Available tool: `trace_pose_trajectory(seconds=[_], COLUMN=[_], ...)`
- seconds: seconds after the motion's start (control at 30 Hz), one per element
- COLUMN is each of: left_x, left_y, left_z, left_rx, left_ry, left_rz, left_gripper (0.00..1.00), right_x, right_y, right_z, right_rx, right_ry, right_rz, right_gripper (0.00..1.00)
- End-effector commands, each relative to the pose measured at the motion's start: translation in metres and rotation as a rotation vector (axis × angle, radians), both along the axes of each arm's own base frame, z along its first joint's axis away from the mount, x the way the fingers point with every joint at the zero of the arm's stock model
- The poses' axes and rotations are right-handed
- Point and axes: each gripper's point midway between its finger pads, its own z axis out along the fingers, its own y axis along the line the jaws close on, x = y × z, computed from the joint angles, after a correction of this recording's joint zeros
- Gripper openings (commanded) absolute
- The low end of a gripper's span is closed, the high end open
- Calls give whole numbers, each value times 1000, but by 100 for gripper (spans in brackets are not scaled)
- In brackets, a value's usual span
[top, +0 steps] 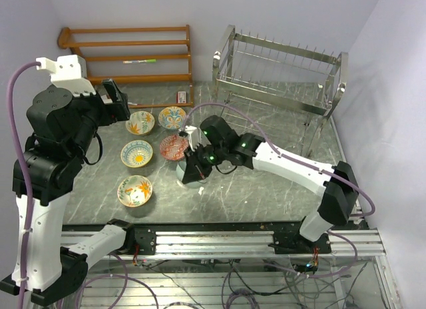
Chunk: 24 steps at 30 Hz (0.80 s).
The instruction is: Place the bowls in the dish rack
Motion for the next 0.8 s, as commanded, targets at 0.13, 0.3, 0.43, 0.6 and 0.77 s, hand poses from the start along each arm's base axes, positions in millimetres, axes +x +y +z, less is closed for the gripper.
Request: trace_pose_trajectory(seconds=[0.13, 0.3, 0.43, 0.6, 0.77], left_x=[-1, 4, 9, 16, 19], left_y=[4, 0, 1, 0, -1], left_z=[6, 7, 8, 10, 14], left_rx=[0, 1, 22, 31, 35], left_ry=[-23, -19, -21, -25, -30], left_rz=[14, 0, 5, 11, 9], left_gripper=[97, 97, 97, 97, 96], right_x=[-17, 2, 15, 34, 59], right_y=[-23, -44, -53, -66, -80], right_z=[33, 38, 24, 20, 34], right_rx=[275, 363, 383, 455, 553], right_ry=[192, 241, 307, 363, 360], right_rz=[40, -14, -65, -143, -190], right_gripper=[0, 0, 0, 0, 0])
